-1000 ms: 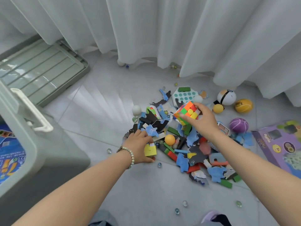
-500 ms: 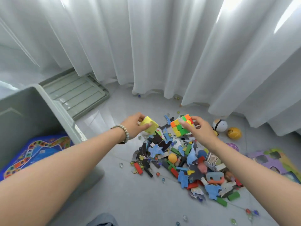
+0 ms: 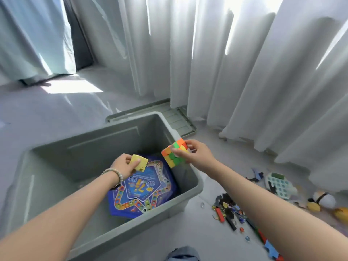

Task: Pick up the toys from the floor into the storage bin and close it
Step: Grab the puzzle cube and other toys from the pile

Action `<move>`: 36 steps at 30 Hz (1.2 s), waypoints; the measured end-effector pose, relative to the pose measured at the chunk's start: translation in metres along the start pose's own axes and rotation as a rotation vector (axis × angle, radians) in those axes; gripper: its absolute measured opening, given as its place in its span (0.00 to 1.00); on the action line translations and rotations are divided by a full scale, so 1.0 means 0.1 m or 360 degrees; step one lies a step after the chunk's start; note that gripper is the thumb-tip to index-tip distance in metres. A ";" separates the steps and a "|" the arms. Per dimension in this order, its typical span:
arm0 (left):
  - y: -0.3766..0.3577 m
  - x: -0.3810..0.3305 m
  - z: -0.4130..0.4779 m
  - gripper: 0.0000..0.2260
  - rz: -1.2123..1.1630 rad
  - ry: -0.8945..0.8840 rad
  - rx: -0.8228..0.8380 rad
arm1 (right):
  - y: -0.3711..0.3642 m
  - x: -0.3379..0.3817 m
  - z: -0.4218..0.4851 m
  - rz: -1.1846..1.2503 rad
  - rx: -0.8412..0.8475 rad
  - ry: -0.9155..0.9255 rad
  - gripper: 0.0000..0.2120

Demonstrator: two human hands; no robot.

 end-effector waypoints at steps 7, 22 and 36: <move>-0.03 0.54 0.19 0.15 -0.0125 0.0259 -0.0011 | -0.95 -0.43 0.10 -0.0544 0.0112 -0.0301 0.24; -0.03 -0.72 -0.15 0.14 0.0095 -0.0405 -0.0086 | 0.28 0.08 0.05 -0.0109 0.0112 -0.0230 0.19; -2.05 -1.86 -0.72 0.21 0.0870 -0.1067 0.0515 | 2.36 -1.55 -0.33 -0.0375 -0.0347 -0.0607 0.22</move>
Point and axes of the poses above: each hand's wrist, its own z-axis towards the middle knuckle, its own y-axis out of the back of the hand, x = y × z, the point moved 1 cm from there along z, towards the middle knuckle, and after that the axes turned 10 degrees about -x, right-handed, at the moved point
